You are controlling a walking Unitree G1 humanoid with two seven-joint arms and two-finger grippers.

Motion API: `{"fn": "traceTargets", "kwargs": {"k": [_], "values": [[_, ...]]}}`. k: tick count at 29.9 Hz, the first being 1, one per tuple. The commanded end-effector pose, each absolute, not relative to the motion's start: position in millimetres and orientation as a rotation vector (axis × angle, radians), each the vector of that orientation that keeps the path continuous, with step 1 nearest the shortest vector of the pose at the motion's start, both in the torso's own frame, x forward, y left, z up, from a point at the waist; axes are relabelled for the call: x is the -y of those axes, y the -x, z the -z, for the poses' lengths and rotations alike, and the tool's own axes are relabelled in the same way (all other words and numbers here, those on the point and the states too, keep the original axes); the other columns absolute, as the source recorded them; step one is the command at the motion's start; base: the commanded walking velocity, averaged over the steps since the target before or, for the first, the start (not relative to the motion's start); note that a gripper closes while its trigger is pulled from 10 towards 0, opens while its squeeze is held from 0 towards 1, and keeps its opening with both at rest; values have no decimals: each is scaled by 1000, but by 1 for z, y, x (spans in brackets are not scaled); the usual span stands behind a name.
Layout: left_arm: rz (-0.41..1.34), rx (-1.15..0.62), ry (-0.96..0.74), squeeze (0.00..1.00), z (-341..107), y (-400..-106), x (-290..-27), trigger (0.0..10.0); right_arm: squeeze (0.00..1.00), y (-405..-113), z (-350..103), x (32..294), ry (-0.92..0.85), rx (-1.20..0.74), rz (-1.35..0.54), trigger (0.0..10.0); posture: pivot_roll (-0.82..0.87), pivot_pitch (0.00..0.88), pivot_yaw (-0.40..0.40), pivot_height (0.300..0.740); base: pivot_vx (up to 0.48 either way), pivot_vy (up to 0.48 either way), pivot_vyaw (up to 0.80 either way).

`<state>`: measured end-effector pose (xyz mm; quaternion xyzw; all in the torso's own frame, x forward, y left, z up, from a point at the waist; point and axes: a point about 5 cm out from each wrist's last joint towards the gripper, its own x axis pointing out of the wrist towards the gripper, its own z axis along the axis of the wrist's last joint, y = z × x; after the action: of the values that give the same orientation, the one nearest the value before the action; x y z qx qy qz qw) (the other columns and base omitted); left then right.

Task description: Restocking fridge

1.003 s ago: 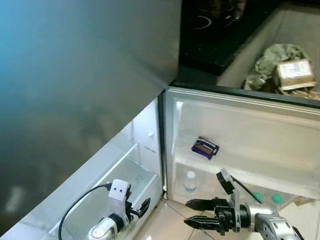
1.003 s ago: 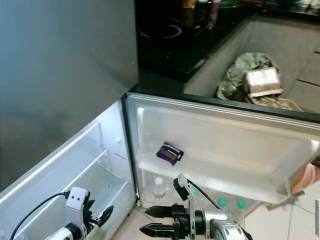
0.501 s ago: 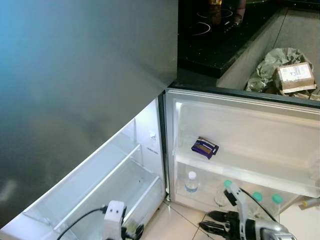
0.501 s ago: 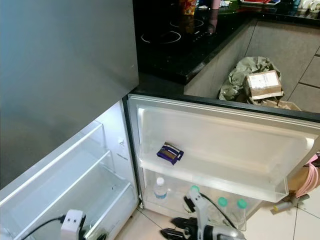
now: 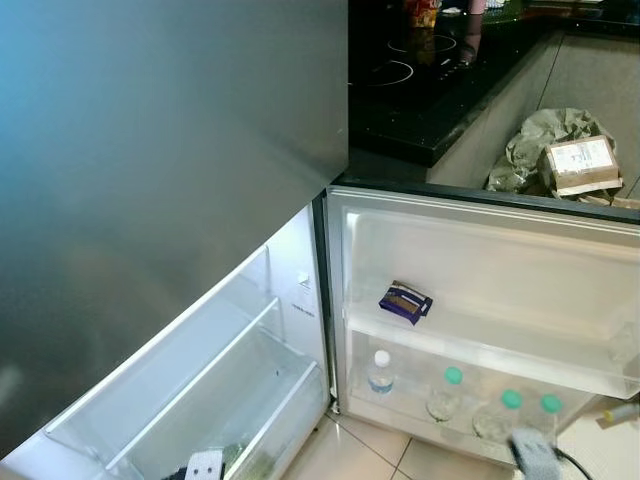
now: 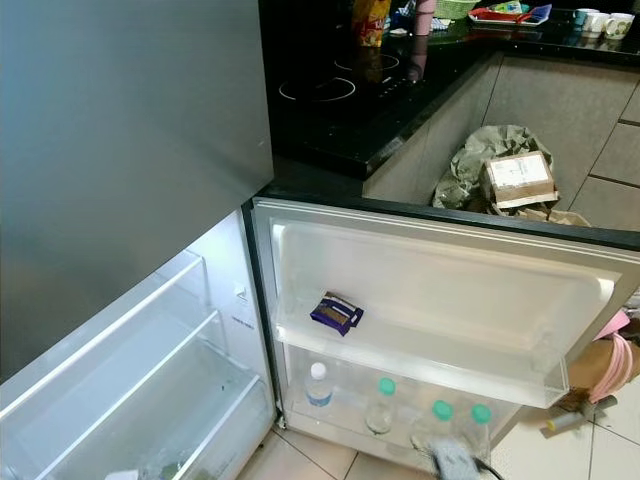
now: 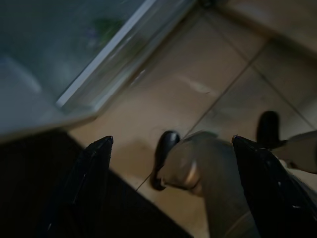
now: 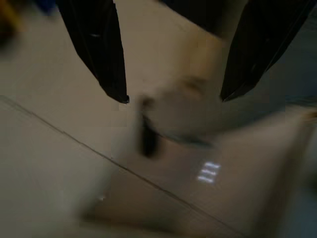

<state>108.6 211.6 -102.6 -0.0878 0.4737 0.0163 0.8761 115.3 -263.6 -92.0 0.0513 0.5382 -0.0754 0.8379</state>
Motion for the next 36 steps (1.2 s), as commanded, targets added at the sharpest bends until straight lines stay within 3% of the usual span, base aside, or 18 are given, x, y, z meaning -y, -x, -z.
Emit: {"fn": "traceTargets", "kwargs": {"k": [1,7,15,24,30,36], "values": [[-50,-971,176,0,100,-116,-214,10000,0,-112,91,271,-74,-1143,234,10000,-54,0,-42,740,0,0,0],[-42,-954,194,0,99,-122,-212,10000,0,-121,87,277,-17,-1135,257,10000,-54,0,-45,740,0,0,0],[-27,-985,178,0,100,-122,-211,10000,0,-142,86,262,7,-1104,240,10000,-45,0,-17,740,0,0,0],[-43,-946,166,0,93,-135,-224,10000,0,-118,102,234,1,-1191,181,10000,-31,0,12,740,0,0,0],[-116,-949,194,0,94,-131,-229,10000,0,-103,105,238,21,-1239,195,10000,-23,0,26,740,0,0,0],[-164,-976,179,0,94,-123,-242,10000,0,-109,103,239,15,-1217,210,10000,-26,0,19,740,0,0,0]]}}
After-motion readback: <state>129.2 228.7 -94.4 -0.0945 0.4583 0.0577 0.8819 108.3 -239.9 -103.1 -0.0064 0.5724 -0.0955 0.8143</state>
